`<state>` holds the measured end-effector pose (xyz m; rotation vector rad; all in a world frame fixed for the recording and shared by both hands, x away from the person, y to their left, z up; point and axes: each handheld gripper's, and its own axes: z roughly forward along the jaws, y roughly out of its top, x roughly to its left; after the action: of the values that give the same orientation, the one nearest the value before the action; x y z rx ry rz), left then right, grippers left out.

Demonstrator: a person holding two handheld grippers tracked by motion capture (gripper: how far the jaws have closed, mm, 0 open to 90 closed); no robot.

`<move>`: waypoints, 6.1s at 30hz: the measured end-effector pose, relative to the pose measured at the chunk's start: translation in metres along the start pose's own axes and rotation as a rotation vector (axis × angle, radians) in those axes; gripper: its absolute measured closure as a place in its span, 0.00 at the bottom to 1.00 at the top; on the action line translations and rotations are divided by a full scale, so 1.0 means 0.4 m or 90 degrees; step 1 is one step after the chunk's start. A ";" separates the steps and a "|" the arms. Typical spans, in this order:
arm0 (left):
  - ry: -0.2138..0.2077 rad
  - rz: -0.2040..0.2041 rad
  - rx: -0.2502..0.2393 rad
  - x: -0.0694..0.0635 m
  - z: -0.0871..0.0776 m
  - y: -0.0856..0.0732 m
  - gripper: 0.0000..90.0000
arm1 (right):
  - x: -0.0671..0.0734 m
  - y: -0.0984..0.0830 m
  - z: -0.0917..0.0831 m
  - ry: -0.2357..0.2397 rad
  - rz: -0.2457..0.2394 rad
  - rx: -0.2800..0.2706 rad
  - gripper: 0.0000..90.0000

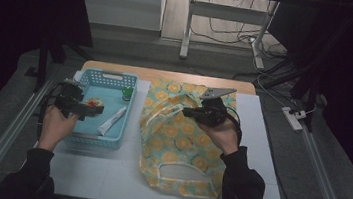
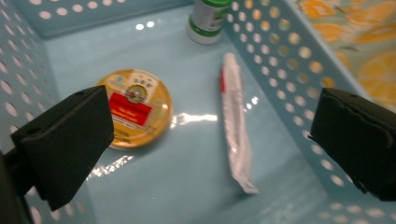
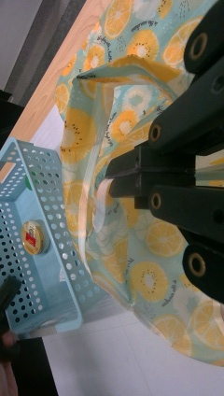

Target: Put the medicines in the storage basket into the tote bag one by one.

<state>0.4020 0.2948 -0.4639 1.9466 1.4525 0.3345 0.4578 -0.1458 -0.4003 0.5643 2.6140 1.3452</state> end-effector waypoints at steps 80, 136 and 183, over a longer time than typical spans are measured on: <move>0.095 0.031 0.214 0.042 0.190 0.076 0.23 | -0.004 -0.001 -0.008 0.006 -0.006 -0.013 1.00; -0.161 0.203 0.021 -0.289 -0.007 0.026 0.23 | -0.012 -0.007 -0.006 -0.011 0.003 -0.022 1.00; -0.249 0.315 0.017 -0.604 0.210 0.090 0.23 | -0.035 -0.021 -0.003 -0.029 0.010 -0.029 1.00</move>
<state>0.3932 0.0368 -0.4579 2.2267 0.7239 0.1359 0.4681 -0.1564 -0.4069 0.6027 2.5422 1.3757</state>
